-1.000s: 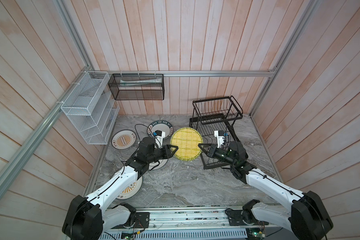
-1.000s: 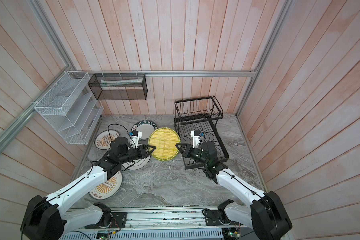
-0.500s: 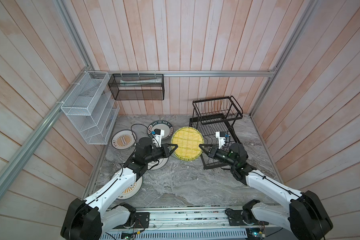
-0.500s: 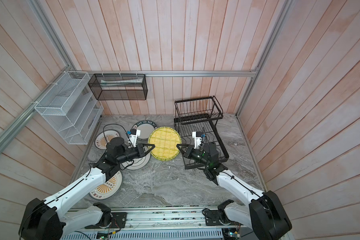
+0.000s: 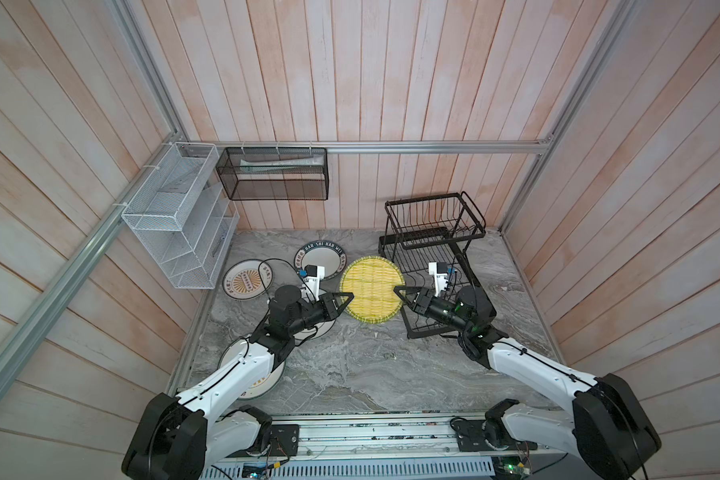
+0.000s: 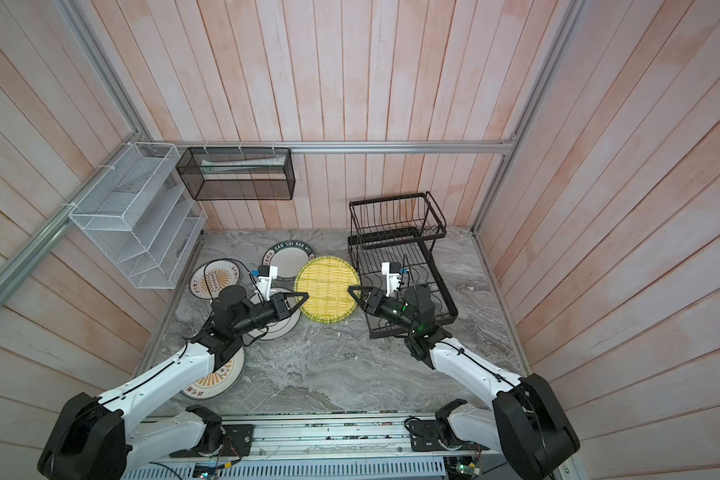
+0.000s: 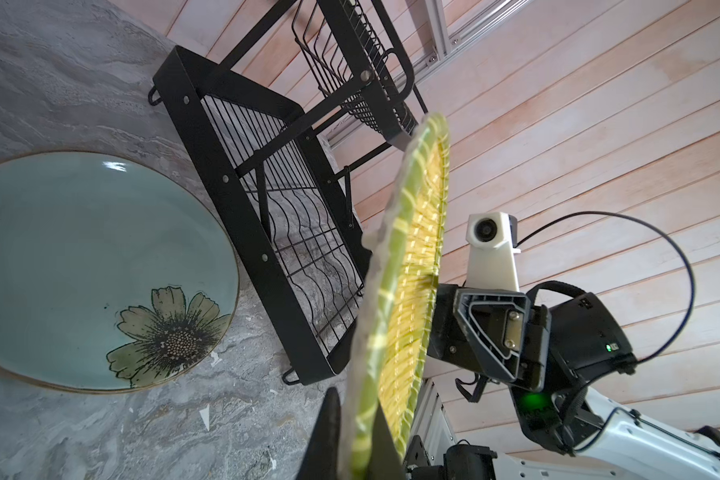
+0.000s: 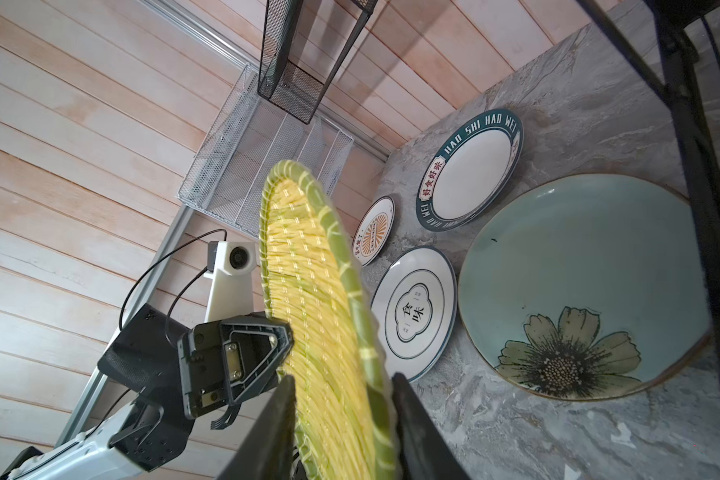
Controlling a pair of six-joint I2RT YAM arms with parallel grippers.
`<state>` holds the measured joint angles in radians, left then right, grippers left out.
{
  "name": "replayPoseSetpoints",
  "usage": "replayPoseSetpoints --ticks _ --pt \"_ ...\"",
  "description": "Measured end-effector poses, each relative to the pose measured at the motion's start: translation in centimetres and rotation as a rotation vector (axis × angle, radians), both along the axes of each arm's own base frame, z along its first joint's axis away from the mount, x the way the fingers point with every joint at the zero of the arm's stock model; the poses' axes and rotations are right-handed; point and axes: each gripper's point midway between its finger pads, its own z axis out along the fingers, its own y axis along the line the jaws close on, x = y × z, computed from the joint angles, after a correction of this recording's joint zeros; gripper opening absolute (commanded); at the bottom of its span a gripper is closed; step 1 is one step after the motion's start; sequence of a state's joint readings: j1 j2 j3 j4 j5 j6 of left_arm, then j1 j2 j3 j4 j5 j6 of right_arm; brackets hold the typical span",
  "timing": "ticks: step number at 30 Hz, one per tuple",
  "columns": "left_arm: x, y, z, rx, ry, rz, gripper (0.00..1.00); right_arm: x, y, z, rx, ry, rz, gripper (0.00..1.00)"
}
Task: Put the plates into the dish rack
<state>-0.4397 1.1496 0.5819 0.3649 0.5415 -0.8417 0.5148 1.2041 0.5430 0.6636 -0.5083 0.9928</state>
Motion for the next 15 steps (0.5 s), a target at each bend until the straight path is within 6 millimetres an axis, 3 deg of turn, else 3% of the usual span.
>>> replayPoseSetpoints --ticks 15 --pt "-0.6 0.9 0.8 -0.016 -0.044 0.034 0.0 -0.8 2.8 -0.3 0.049 -0.006 0.079 0.31"
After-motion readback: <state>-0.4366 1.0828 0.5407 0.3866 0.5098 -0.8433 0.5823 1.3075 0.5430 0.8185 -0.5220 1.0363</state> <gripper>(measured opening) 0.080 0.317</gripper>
